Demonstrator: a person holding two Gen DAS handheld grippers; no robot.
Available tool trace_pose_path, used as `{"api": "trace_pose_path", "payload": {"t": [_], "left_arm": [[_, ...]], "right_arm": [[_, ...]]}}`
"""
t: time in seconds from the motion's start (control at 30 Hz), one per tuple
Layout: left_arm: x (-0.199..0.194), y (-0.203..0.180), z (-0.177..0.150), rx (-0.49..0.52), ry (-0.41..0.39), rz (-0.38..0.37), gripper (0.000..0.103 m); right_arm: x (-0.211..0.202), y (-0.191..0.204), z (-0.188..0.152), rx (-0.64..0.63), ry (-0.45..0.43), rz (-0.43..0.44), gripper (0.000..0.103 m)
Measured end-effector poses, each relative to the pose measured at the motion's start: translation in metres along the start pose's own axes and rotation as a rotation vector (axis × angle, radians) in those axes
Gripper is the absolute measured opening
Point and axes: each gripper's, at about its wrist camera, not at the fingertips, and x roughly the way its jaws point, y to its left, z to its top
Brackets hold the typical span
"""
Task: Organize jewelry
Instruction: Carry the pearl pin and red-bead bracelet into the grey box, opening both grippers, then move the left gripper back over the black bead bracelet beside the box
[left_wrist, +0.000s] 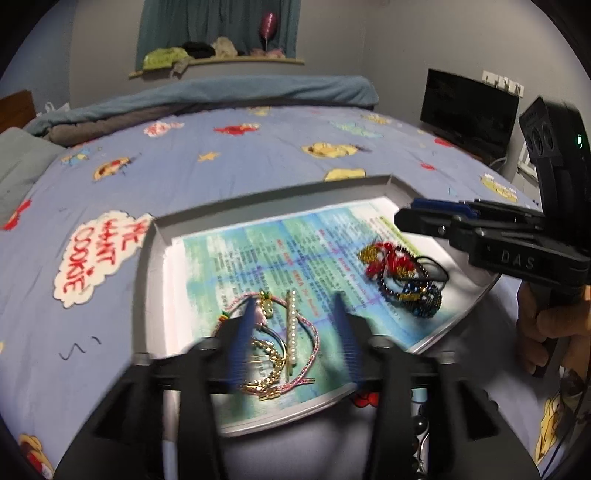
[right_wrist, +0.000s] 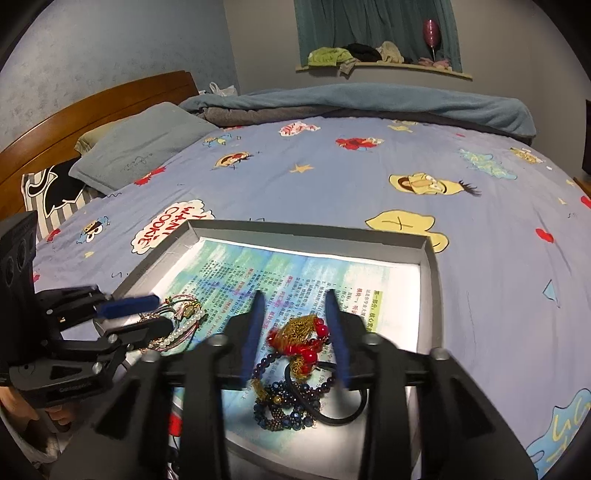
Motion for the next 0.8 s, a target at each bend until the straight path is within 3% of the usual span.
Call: {"api": "trace_pose_path", "payload": {"t": [0.03, 0.23, 0.5, 0.67, 0.8], "left_arm": [[-0.005, 0.000, -0.001, 0.002, -0.019, 0.005, 0.070], [-0.031, 0.003, -0.017, -0.024, -0.074, -0.014, 0.076], [-0.058, -0.002, -0.042, -0.053, -0.103, -0.035, 0.076], [-0.064, -0.015, -0.061, -0.037, -0.082, -0.059, 0.076], [-0.062, -0.022, -0.075, -0.044, -0.051, -0.083, 0.067]], "right_arm": [[-0.004, 0.001, -0.001, -0.003, -0.010, 0.001, 0.039], [-0.033, 0.008, -0.015, -0.008, -0.073, 0.009, 0.047], [-0.071, 0.024, -0.036, -0.035, -0.126, 0.016, 0.050], [-0.080, 0.026, -0.057, 0.000, -0.123, 0.022, 0.050], [-0.082, 0.025, -0.073, 0.027, -0.111, 0.028, 0.050]]}}
